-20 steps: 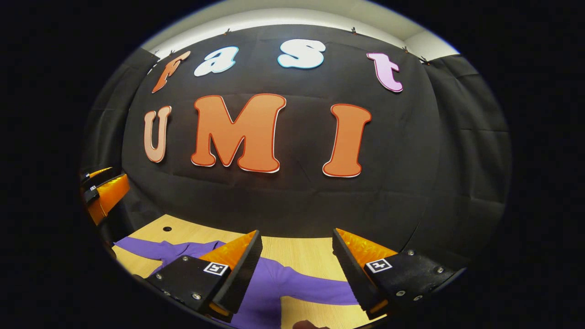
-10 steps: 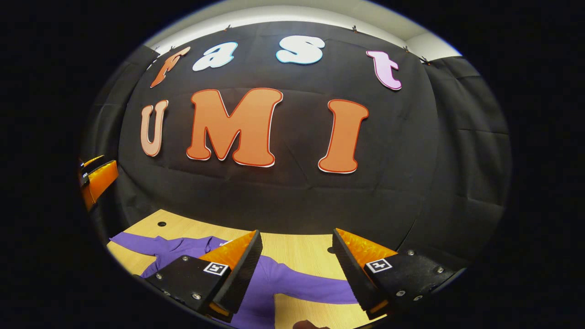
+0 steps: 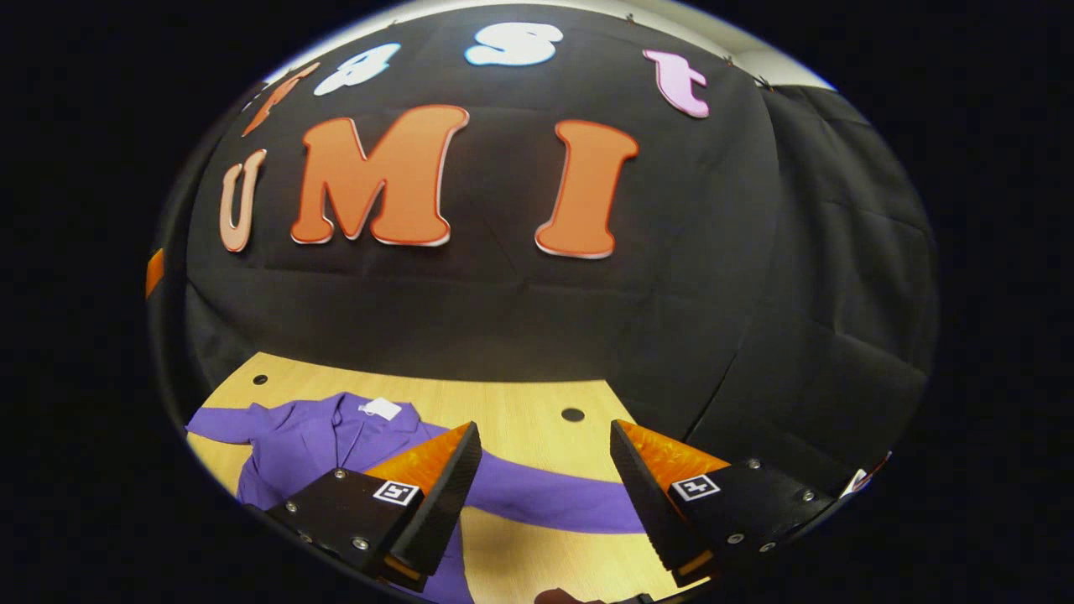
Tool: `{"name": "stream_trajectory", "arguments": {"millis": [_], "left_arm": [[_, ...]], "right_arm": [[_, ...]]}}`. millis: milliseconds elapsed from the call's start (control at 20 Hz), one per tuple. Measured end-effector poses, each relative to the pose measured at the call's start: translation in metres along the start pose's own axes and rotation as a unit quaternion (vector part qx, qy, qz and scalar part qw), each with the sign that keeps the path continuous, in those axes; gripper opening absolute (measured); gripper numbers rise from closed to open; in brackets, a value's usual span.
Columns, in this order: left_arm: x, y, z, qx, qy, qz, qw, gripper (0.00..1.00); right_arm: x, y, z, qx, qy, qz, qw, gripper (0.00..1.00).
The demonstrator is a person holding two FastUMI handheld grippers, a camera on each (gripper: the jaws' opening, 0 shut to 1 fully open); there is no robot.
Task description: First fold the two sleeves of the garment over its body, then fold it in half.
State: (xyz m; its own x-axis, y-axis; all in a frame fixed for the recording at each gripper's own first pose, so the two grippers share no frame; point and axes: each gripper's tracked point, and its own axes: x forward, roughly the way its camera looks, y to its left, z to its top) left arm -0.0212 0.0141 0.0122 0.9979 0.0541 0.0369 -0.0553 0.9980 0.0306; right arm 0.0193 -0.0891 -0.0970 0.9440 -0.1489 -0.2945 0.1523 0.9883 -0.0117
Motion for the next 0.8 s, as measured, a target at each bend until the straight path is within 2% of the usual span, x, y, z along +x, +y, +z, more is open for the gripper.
{"name": "stream_trajectory", "arguments": {"millis": [150,350,400,450,650,800], "left_arm": [[-0.001,0.004,-0.005,0.001,0.009,0.009,1.0,0.98],[-0.005,0.008,-0.009,0.003,0.017,0.023,1.0,0.98],[-0.005,0.01,-0.009,0.004,0.018,0.026,0.999,0.95],[-0.006,0.009,-0.011,0.006,0.02,0.03,0.999,0.98],[-0.01,0.013,-0.02,0.011,0.035,0.052,0.998,0.95],[-0.012,0.017,-0.025,0.014,0.048,0.07,0.996,0.98]], "right_arm": [[0.019,-0.028,-0.034,0.065,0.077,-0.004,0.995,0.94],[0.038,-0.075,-0.065,0.083,0.14,-0.03,0.986,0.94],[0.044,-0.083,-0.074,0.088,0.16,-0.035,0.983,0.94],[0.049,-0.092,-0.082,0.094,0.177,-0.039,0.979,0.94],[0.075,-0.128,-0.117,0.115,0.239,-0.058,0.963,0.94],[0.09,-0.151,-0.144,0.132,0.286,-0.067,0.947,0.94]]}}
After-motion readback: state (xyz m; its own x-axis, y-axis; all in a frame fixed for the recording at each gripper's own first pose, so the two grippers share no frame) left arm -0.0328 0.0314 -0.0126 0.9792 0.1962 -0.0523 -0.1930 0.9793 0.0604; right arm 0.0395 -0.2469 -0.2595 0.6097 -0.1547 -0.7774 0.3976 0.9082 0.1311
